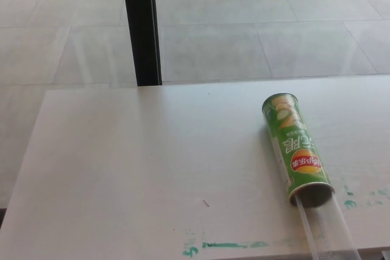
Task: Use the right hand as a fist to push the chips tray inside its container kept in the middle of the desk
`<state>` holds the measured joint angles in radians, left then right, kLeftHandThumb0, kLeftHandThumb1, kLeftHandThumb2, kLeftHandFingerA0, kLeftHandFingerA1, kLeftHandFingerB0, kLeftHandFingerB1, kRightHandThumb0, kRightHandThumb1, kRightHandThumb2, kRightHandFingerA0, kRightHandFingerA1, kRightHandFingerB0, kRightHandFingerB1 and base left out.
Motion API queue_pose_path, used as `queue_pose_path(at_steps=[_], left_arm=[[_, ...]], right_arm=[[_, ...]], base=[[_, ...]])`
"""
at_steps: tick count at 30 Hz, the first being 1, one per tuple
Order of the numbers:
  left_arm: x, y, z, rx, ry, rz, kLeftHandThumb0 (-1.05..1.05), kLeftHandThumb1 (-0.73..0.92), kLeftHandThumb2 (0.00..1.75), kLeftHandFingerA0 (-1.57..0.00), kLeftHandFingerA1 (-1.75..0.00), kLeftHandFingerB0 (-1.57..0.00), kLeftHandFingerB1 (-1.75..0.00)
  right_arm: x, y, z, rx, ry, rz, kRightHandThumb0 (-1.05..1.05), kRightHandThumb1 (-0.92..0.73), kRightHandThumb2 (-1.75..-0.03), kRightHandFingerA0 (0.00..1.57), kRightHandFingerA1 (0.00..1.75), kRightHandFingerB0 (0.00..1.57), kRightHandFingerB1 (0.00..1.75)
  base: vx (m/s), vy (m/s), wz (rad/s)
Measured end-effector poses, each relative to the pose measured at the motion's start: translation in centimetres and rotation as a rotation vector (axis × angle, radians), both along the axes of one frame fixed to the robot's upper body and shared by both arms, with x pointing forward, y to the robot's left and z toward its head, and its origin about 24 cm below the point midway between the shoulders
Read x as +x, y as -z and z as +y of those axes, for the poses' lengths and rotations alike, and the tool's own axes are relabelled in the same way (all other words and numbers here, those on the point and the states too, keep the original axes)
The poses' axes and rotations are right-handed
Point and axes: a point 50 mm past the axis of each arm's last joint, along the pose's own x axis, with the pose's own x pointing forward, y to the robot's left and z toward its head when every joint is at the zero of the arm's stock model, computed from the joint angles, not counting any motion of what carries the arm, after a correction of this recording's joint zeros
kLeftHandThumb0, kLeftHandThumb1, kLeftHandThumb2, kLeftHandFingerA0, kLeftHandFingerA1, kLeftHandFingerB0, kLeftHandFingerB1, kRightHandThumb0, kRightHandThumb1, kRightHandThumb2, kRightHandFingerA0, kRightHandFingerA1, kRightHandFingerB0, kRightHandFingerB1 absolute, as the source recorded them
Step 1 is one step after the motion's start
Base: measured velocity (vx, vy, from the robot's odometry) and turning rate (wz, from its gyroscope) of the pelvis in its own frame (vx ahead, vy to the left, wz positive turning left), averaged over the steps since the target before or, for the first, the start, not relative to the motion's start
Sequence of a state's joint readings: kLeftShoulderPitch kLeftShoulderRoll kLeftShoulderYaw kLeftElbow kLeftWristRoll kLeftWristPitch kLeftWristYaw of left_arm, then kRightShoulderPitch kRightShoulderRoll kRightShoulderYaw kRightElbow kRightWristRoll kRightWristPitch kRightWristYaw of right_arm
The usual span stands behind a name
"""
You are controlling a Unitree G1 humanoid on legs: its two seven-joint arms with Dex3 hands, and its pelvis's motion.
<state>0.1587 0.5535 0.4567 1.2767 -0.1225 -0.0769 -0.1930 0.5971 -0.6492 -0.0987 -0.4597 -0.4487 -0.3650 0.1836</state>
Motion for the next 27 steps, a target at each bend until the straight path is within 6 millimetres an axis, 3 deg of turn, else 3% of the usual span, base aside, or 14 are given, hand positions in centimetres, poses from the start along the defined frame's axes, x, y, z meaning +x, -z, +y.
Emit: queue_pose_path(at_steps=[2,5,6,8,9,10,12,14,15,20,21,23,26,27], left_arm=[[0.0,0.0,0.0,0.000,0.000,0.000,-0.80,0.92,0.70,-0.42,-0.57,-0.32,-0.45],[0.0,0.0,0.0,0.000,0.001,0.001,-0.80,0.92,0.68,-0.42,-0.57,-0.31,-0.44],[0.0,0.0,0.0,0.000,0.001,0.001,-0.77,0.72,1.10,-0.41,-0.63,-0.28,-0.54],[0.0,0.0,0.0,0.000,0.001,0.001,-0.78,0.73,1.10,-0.42,-0.64,-0.29,-0.55],[0.0,0.0,0.0,0.000,0.001,0.001,-0.80,0.92,0.68,-0.47,-0.58,-0.34,-0.45],[0.0,0.0,0.0,0.000,0.001,0.001,-0.78,0.73,1.10,-0.41,-0.63,-0.30,-0.55],[0.0,0.0,0.0,0.000,0.001,0.001,-0.80,0.92,0.69,-0.46,-0.62,-0.34,-0.47],[0.0,0.0,0.0,0.000,0.001,0.002,-0.76,0.71,1.10,-0.40,-0.64,-0.29,-0.56],[0.0,0.0,0.0,0.000,0.001,0.001,-0.79,0.92,0.68,-0.41,-0.59,-0.33,-0.46],[-0.2,0.0,0.0,0.000,0.000,0.006,-0.79,0.92,0.70,-0.45,-0.57,-0.32,-0.44],[-0.2,0.0,0.0,0.000,-0.001,0.008,-0.76,0.74,1.11,-0.40,-0.63,-0.28,-0.54],[-0.4,0.0,0.0,0.001,-0.002,0.011,-0.82,0.92,0.70,-0.48,-0.59,-0.35,-0.46],[-0.6,-0.1,0.1,0.003,-0.004,0.018,-0.82,0.92,0.71,-0.48,-0.57,-0.35,-0.46],[-0.6,-0.1,0.1,0.003,-0.004,0.019,-0.82,0.74,1.11,-0.43,-0.64,-0.28,-0.55]], right_arm=[[0.4,0.0,0.2,-0.038,-0.026,-0.010,-0.60,-0.84,-0.65,0.94,0.95,0.64,0.50],[0.8,0.1,0.4,-0.085,-0.054,-0.022,-0.60,-0.83,-0.65,0.93,0.95,0.65,0.50],[0.9,0.2,0.5,-0.100,-0.064,-0.024,-0.60,-0.83,-0.64,0.96,0.97,0.66,0.50],[1.1,0.3,0.7,-0.125,-0.081,-0.029,-0.60,-0.82,-0.64,0.95,1.03,0.66,0.50],[1.2,0.3,0.8,-0.139,-0.091,-0.032,-0.60,-0.82,-0.64,0.94,1.09,0.65,0.49],[1.3,0.4,0.9,-0.150,-0.097,-0.034,-0.60,-0.82,-0.65,0.94,1.16,0.65,0.50],[1.5,0.6,1.0,-0.184,-0.116,-0.037,-0.62,-0.81,-0.64,0.95,1.24,0.66,0.51],[1.7,0.7,1.0,-0.213,-0.125,-0.041,-0.62,-0.80,-0.64,0.96,1.22,0.66,0.51],[1.9,0.9,1.0,-0.231,-0.130,-0.044,-0.62,-0.80,-0.64,0.95,1.16,0.66,0.51],[2.5,1.2,1.0,-0.303,-0.155,-0.064,-0.63,-0.82,-0.65,0.95,1.15,0.64,0.50],[2.7,1.2,1.0,-0.321,-0.161,-0.069,-0.62,-0.82,-0.65,0.95,1.13,0.64,0.50],[3.0,1.3,1.0,-0.347,-0.170,-0.075,-0.62,-0.82,-0.64,0.95,1.10,0.63,0.49],[3.4,1.5,1.0,-0.397,-0.186,-0.088,-0.63,-0.81,-0.65,0.97,1.13,0.65,0.50],[3.4,1.5,1.0,-0.404,-0.187,-0.090,-0.62,-0.80,-0.64,0.95,1.24,0.66,0.50]], base=[[0.00,0.000,0.00],[0.00,0.000,0.00],[0.00,0.000,0.00],[0.00,0.000,0.00],[0.00,0.000,0.00],[0.00,0.000,0.00],[0.00,0.000,0.00],[0.00,0.000,0.00],[0.00,0.000,0.00],[0.00,0.000,0.00],[0.00,0.000,0.00],[0.00,0.000,0.00],[0.00,0.000,0.00],[0.00,0.000,0.00]])
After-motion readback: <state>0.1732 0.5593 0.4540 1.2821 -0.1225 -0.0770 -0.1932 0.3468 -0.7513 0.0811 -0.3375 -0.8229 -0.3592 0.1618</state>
